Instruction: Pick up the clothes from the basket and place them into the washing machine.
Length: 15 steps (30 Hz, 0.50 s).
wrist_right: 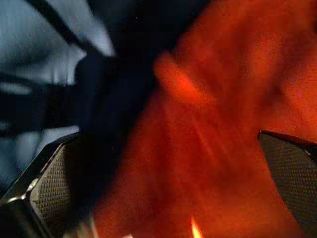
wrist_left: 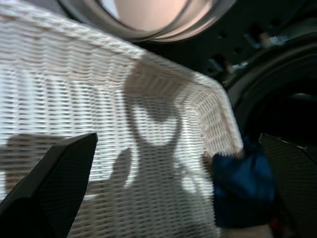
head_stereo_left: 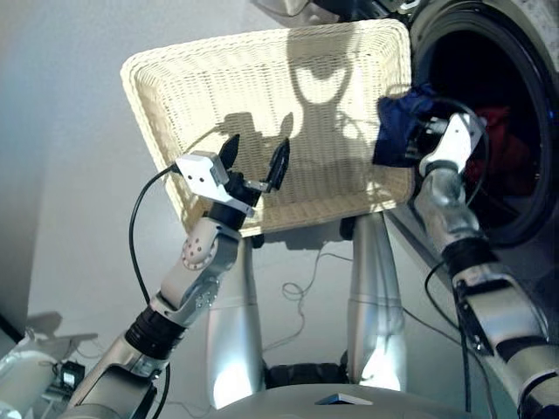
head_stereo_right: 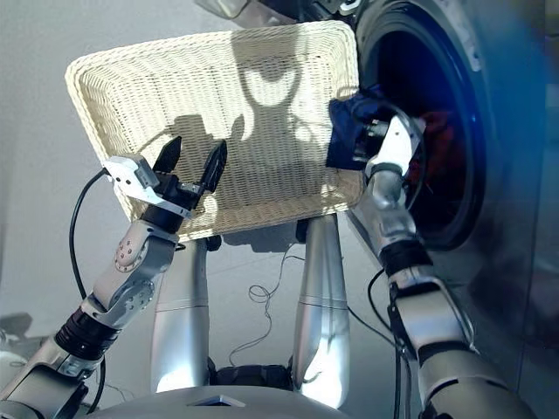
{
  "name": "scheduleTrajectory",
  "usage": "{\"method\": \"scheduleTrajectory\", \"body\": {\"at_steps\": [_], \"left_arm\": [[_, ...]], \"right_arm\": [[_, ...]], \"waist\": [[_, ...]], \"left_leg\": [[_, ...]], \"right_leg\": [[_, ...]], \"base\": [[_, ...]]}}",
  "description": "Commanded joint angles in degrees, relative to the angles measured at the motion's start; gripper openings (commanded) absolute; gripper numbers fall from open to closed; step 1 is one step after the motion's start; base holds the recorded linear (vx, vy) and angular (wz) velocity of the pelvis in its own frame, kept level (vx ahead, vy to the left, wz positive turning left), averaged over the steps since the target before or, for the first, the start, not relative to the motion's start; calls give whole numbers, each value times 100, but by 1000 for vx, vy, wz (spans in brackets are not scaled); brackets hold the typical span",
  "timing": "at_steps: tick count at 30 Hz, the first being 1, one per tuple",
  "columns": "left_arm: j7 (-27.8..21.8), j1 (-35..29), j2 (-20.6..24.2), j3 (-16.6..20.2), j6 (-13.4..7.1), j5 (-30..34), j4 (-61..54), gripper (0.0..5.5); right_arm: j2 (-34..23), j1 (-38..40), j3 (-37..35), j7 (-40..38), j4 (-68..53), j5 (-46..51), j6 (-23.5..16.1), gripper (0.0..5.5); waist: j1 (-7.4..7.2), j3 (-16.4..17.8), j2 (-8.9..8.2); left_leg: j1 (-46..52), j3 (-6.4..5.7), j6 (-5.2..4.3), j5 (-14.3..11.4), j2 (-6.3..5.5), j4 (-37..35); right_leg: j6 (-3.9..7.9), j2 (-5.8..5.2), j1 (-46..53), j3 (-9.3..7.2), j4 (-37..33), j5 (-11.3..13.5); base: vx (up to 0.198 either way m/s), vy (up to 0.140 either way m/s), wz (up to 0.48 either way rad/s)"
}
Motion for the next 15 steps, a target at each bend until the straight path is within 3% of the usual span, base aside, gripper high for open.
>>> {"method": "scheduleTrajectory", "body": {"at_steps": [1, 2, 3, 4, 5, 6, 11, 12, 15], "left_arm": [[21, 87, -38, 66, -98, 71, -586, 550], [19, 89, -66, 52, -89, 53, -583, 550], [32, 183, -96, 5, -94, 41, -571, 550], [39, 163, -103, 8, -85, 38, -563, 550], [33, 82, -99, 20, -81, 45, -568, 550], [29, 172, -112, -33, -83, 40, -560, 550], [57, 106, -144, -62, -86, 11, -542, 550], [54, 23, -159, -34, -77, 13, -530, 550], [-41, -42, -241, 3, -145, 103, -378, 550]], "right_arm": [[112, 174, 22, 56, -414, 315, -42, 550], [165, 221, 23, 79, -388, 414, -43, 550], [209, 335, 77, 111, -357, 475, -29, 550], [225, 311, 84, 115, -345, 537, -16, 550], [228, 216, 61, 112, -292, 589, -25, 550], [275, 268, 102, 114, -212, 641, -24, 550], [331, -283, 50, -10, 478, 706, 20, 550], [299, -437, 71, -20, 445, 629, 19, 550], [144, -280, 430, 299, -274, 7, -119, 550]], "waist": [[156, -59, 34], [164, -59, 42], [180, -59, 52], [185, -59, 58], [183, -59, 59], [200, -59, 69], [253, -59, 123], [246, -59, 120], [244, -59, 96]], "left_leg": [[-178, 68, -101, 225, 115, -129], [-170, 62, -97, 226, 108, -133], [15, 42, -130, 5, 122, -47], [9, 45, -129, 29, 117, -64], [-154, 66, -99, 235, 109, -140], [32, 46, -130, 6, 117, -55], [39, 57, -141, 23, 109, -63], [-119, 80, -113, 252, 98, -158], [68, 97, -106, 361, 78, -390]], "right_leg": [[243, -73, 147, -37, -393, 93], [242, -73, 152, -42, -390, 93], [260, -77, 326, -54, -281, -127], [257, -77, 316, -53, -288, -113], [237, -73, 167, -40, -390, 92], [255, -75, 341, -49, -279, -128], [246, -73, 356, -54, -300, -100], [229, -72, 214, -48, -423, 124], [265, -88, 383, -73, -590, 210]], "base": [[0, 0, 0], [102, 1, 4], [98, 5, -11], [0, 0, 0], [0, 0, 0], [0, 0, 0], [0, 0, 3], [-92, -5, -7], [-30, -2, 3]]}}
